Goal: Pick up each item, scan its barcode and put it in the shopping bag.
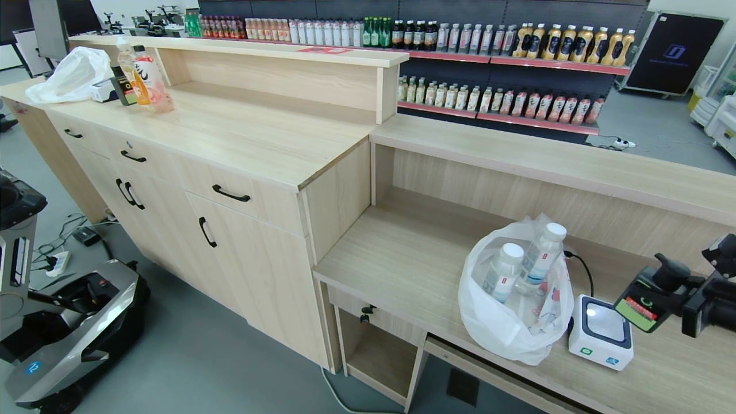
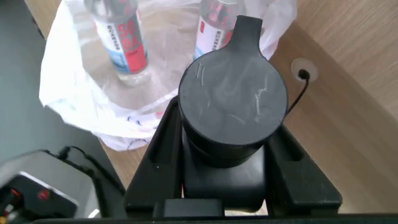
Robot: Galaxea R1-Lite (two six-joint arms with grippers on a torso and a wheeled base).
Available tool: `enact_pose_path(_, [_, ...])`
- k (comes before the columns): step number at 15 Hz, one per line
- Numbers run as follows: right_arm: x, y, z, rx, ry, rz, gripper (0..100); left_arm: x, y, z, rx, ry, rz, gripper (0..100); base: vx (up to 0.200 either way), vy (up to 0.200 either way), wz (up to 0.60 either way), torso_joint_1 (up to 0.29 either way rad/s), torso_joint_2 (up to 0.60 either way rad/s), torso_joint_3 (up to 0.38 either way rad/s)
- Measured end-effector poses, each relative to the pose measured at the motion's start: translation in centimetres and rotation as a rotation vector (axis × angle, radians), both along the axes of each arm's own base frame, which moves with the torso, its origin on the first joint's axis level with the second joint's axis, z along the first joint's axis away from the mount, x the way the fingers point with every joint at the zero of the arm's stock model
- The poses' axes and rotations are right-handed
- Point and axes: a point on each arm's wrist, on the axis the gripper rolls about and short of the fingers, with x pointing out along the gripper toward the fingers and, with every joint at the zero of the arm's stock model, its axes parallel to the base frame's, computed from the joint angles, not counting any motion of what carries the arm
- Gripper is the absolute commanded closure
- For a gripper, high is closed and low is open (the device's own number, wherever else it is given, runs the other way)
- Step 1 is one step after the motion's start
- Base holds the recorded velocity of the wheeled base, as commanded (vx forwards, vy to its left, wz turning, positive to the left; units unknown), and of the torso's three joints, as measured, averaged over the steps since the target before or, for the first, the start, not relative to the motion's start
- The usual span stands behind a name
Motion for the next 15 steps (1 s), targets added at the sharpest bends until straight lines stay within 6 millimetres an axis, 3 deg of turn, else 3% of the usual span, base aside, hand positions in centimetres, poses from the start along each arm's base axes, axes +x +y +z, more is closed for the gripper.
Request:
enact_pose_path(3, [-0.8,0.5,0.8,-0.129,-0.054,0.045,100,0.0,0.0,0.0,0.000,0.000,0.000,100,0.000,0.000,0.00,0.000,0.00,0.000])
enact_pose_path(7, [0.4,0.4,0.8,-0.173,-0.091,0.041,100,0.0,0.0,0.0,0.000,0.000,0.000,100,0.000,0.000,0.45,-0.001,0.00,0.001])
enact_pose_path(10, [1.2,0.0,0.2,-0.145,-0.075,0.043,100,0.0,0.0,0.0,0.000,0.000,-0.001,100,0.000,0.000,0.00,0.000,0.00,0.000])
enact_pose_path(15, [2.3,-0.1,-2.8,-0.082,0.012,0.069,100,0.0,0.0,0.0,0.000,0.000,0.000,100,0.000,0.000,0.00,0.000,0.00,0.000])
